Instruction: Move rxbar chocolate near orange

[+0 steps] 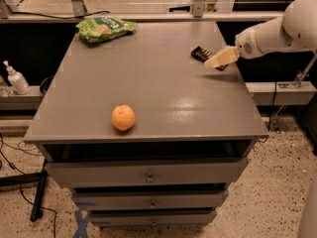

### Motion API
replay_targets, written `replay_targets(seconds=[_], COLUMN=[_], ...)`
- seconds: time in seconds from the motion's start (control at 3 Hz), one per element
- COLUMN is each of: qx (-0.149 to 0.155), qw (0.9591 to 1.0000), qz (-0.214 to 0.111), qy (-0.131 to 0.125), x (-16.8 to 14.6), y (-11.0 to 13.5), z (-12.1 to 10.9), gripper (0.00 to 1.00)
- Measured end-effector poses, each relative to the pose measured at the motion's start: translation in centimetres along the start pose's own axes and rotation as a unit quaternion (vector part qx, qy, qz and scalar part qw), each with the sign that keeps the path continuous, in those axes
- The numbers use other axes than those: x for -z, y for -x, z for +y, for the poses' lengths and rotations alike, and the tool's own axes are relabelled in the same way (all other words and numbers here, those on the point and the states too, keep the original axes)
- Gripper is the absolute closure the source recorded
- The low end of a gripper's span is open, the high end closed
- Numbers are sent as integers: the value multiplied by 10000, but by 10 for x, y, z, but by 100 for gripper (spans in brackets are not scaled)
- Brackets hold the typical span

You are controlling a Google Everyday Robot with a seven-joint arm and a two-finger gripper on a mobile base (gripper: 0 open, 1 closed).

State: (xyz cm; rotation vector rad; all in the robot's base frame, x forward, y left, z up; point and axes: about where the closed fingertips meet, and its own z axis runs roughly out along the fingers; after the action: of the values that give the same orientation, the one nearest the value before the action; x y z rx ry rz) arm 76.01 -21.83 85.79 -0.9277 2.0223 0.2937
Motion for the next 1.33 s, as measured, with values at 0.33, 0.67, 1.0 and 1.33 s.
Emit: replay_targets(seconds=[0.33, 0.67, 1.0, 1.33], qx=[-256, -469, -600, -657], qw=[9995, 9985, 9978, 9975], qz=[-64, -73, -42, -6], qy=[-185, -273, -278, -261], x=[-3, -9, -15, -17], y=[-7, -13, -18, -20], z=[-14, -21, -23, -23], gripper=[0, 0, 0, 18])
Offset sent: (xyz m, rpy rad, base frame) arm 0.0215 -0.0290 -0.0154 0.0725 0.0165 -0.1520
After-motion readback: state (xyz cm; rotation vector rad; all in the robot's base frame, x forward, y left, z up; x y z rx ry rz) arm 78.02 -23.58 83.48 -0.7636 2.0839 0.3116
